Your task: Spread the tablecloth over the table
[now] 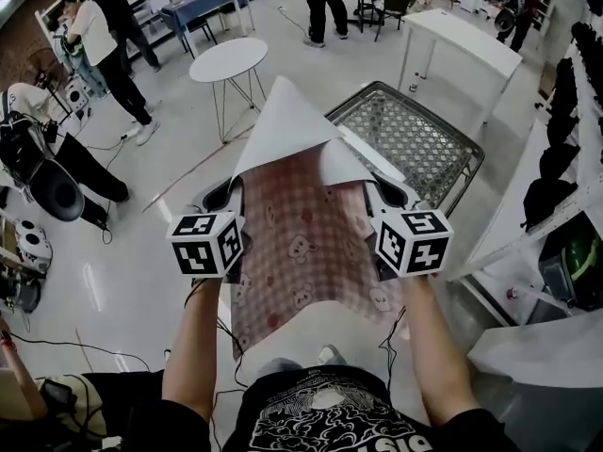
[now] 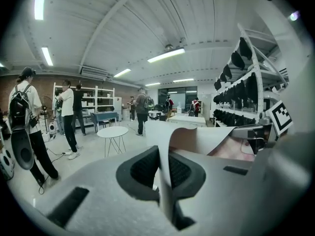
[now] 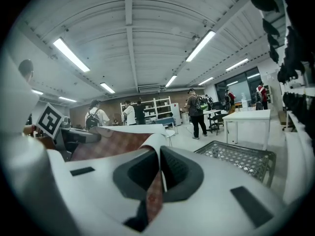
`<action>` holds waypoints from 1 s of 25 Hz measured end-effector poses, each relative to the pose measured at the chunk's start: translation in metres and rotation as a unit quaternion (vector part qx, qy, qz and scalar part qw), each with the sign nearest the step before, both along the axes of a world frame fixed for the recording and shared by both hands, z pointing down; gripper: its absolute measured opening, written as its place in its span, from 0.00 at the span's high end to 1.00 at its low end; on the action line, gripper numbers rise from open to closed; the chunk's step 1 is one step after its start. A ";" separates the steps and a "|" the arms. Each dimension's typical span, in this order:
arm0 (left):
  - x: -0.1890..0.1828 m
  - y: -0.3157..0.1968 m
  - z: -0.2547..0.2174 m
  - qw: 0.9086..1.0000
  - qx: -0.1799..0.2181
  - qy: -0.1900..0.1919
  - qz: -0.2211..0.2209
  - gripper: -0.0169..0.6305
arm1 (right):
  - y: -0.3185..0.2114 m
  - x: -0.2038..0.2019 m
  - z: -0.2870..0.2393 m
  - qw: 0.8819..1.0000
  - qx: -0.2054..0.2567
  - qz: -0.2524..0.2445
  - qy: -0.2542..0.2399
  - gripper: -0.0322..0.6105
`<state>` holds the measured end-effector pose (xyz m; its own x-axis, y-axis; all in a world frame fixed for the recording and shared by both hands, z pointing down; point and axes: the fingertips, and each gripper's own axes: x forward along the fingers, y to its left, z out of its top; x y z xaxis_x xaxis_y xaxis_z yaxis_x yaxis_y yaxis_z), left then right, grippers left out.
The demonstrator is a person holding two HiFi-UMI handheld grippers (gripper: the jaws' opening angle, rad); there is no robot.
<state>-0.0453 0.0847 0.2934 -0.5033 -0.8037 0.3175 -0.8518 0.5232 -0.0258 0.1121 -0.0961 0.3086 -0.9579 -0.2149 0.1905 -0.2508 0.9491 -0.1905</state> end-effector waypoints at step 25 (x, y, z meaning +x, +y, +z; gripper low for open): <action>-0.112 -0.224 0.011 0.952 -0.014 0.042 0.303 0.96 | -0.109 -0.010 0.009 0.946 -0.017 0.322 0.041 0.94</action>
